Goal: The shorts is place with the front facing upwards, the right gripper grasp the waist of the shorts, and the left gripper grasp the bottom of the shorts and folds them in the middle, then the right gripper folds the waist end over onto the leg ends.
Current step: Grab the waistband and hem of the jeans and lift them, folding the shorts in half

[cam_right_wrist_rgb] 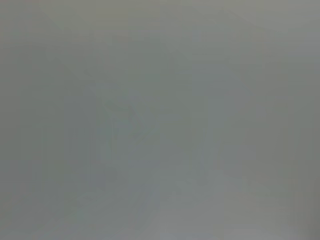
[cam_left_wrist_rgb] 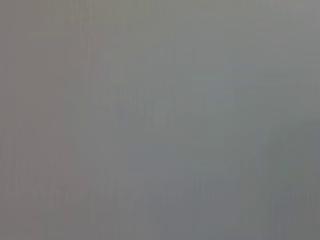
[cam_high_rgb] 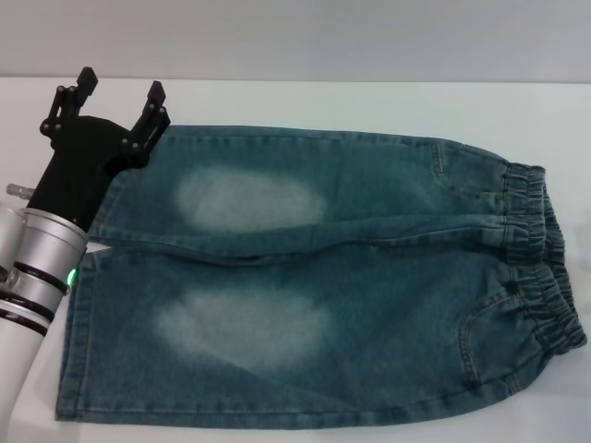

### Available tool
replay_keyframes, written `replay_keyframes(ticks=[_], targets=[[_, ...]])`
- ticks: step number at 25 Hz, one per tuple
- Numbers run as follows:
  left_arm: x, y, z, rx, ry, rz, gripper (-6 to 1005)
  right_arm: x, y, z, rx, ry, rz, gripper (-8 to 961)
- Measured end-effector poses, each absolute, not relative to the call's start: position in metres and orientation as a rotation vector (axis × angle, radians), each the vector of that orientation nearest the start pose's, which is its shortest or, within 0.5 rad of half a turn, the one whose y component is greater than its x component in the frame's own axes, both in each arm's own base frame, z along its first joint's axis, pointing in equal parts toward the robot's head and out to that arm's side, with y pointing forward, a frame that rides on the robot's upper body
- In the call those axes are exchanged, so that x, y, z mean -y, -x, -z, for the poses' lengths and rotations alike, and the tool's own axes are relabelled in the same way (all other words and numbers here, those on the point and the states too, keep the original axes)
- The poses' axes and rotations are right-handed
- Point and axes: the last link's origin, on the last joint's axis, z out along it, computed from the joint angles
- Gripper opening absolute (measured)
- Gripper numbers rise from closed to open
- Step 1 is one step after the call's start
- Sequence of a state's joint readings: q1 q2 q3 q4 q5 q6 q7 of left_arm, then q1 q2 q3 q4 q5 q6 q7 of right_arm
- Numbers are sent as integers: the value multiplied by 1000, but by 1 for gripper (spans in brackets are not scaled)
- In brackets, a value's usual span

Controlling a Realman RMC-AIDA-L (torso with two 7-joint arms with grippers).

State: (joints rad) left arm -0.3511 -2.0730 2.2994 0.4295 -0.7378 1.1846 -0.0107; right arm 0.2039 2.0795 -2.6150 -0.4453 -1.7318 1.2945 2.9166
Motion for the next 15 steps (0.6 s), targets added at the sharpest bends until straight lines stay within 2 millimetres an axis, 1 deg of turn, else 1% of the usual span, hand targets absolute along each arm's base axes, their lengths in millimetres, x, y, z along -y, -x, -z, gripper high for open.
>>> replay_keyframes(ticks=[4,11,15], targets=[[-322,273,36,397,1670,847,833,-260,-338,30,-585,1364,-573,641],[-322,274,36,398,1669,846,833,-263,-325,34,-553,1393,-617,641],[-321,275,36,402,1668,843,833,-270,-316,39,-552,1436,-632,641]])
